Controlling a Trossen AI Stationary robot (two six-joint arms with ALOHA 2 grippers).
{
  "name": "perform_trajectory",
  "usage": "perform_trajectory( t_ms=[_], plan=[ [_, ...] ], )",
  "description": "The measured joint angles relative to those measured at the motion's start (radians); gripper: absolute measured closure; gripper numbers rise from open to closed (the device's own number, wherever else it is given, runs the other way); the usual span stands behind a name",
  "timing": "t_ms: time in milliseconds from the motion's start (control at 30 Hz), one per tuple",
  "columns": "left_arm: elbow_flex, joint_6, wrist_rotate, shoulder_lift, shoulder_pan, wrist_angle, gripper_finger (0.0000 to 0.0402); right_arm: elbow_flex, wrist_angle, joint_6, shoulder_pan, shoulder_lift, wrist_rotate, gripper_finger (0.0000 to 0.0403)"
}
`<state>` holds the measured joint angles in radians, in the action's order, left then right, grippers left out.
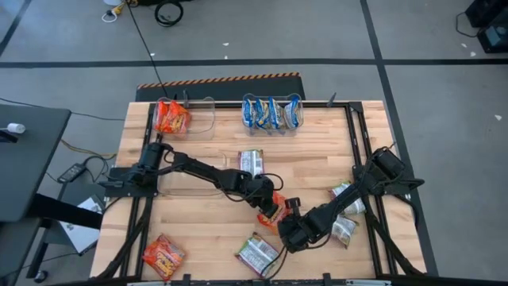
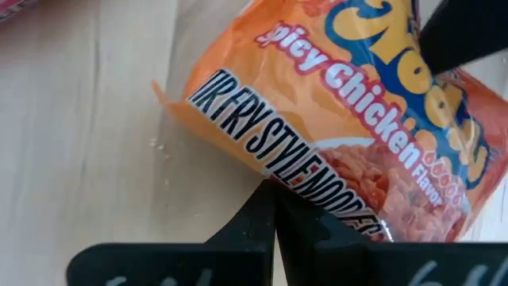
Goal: Sort Maruchan noodles
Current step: Put the orange noodle pack into the top left transparent bin
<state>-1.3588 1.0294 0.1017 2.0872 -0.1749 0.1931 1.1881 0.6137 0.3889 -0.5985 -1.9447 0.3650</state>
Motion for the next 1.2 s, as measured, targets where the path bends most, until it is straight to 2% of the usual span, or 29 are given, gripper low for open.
perform_trajectory(
  t_ms=[200, 367, 467, 600, 667, 800, 1000, 1200],
  plan=[
    [-0.002, -0.002, 0.006, -0.002, 0.000, 0.055, 0.0234, 0.000, -0.017, -0.015, 0.023, 0.000, -0.003, 0.0389],
    [-0.002, -0.035, -0.062, -0.002, -0.002, 0.074, 0.0247, 0.000, -0.041, -0.026, 0.028, 0.000, -0.003, 0.0389],
    [-0.002, -0.070, -0.082, -0.002, -0.002, 0.080, 0.0284, 0.000, -0.047, -0.026, 0.028, 0.000, -0.001, 0.0389],
    [-0.002, -0.103, -0.117, -0.002, -0.003, 0.096, 0.0366, 0.000, -0.046, -0.026, 0.029, 0.000, 0.004, 0.0389],
    [-0.002, -0.109, -0.119, -0.002, -0.001, 0.097, 0.0390, 0.006, -0.034, -0.026, 0.029, 0.000, 0.004, 0.0389],
    [0.003, -0.135, -0.106, -0.036, 0.013, 0.136, 0.0394, 0.035, 0.051, -0.018, 0.028, 0.006, 0.004, 0.0389],
    [0.001, -0.188, -0.110, -0.187, 0.045, 0.181, 0.0398, 0.107, 0.213, -0.015, 0.028, 0.015, 0.009, 0.0389],
    [0.001, -0.253, -0.149, -0.337, 0.084, 0.298, 0.0399, 0.198, 0.364, -0.014, 0.026, 0.017, 0.032, 0.0389]
  ],
)
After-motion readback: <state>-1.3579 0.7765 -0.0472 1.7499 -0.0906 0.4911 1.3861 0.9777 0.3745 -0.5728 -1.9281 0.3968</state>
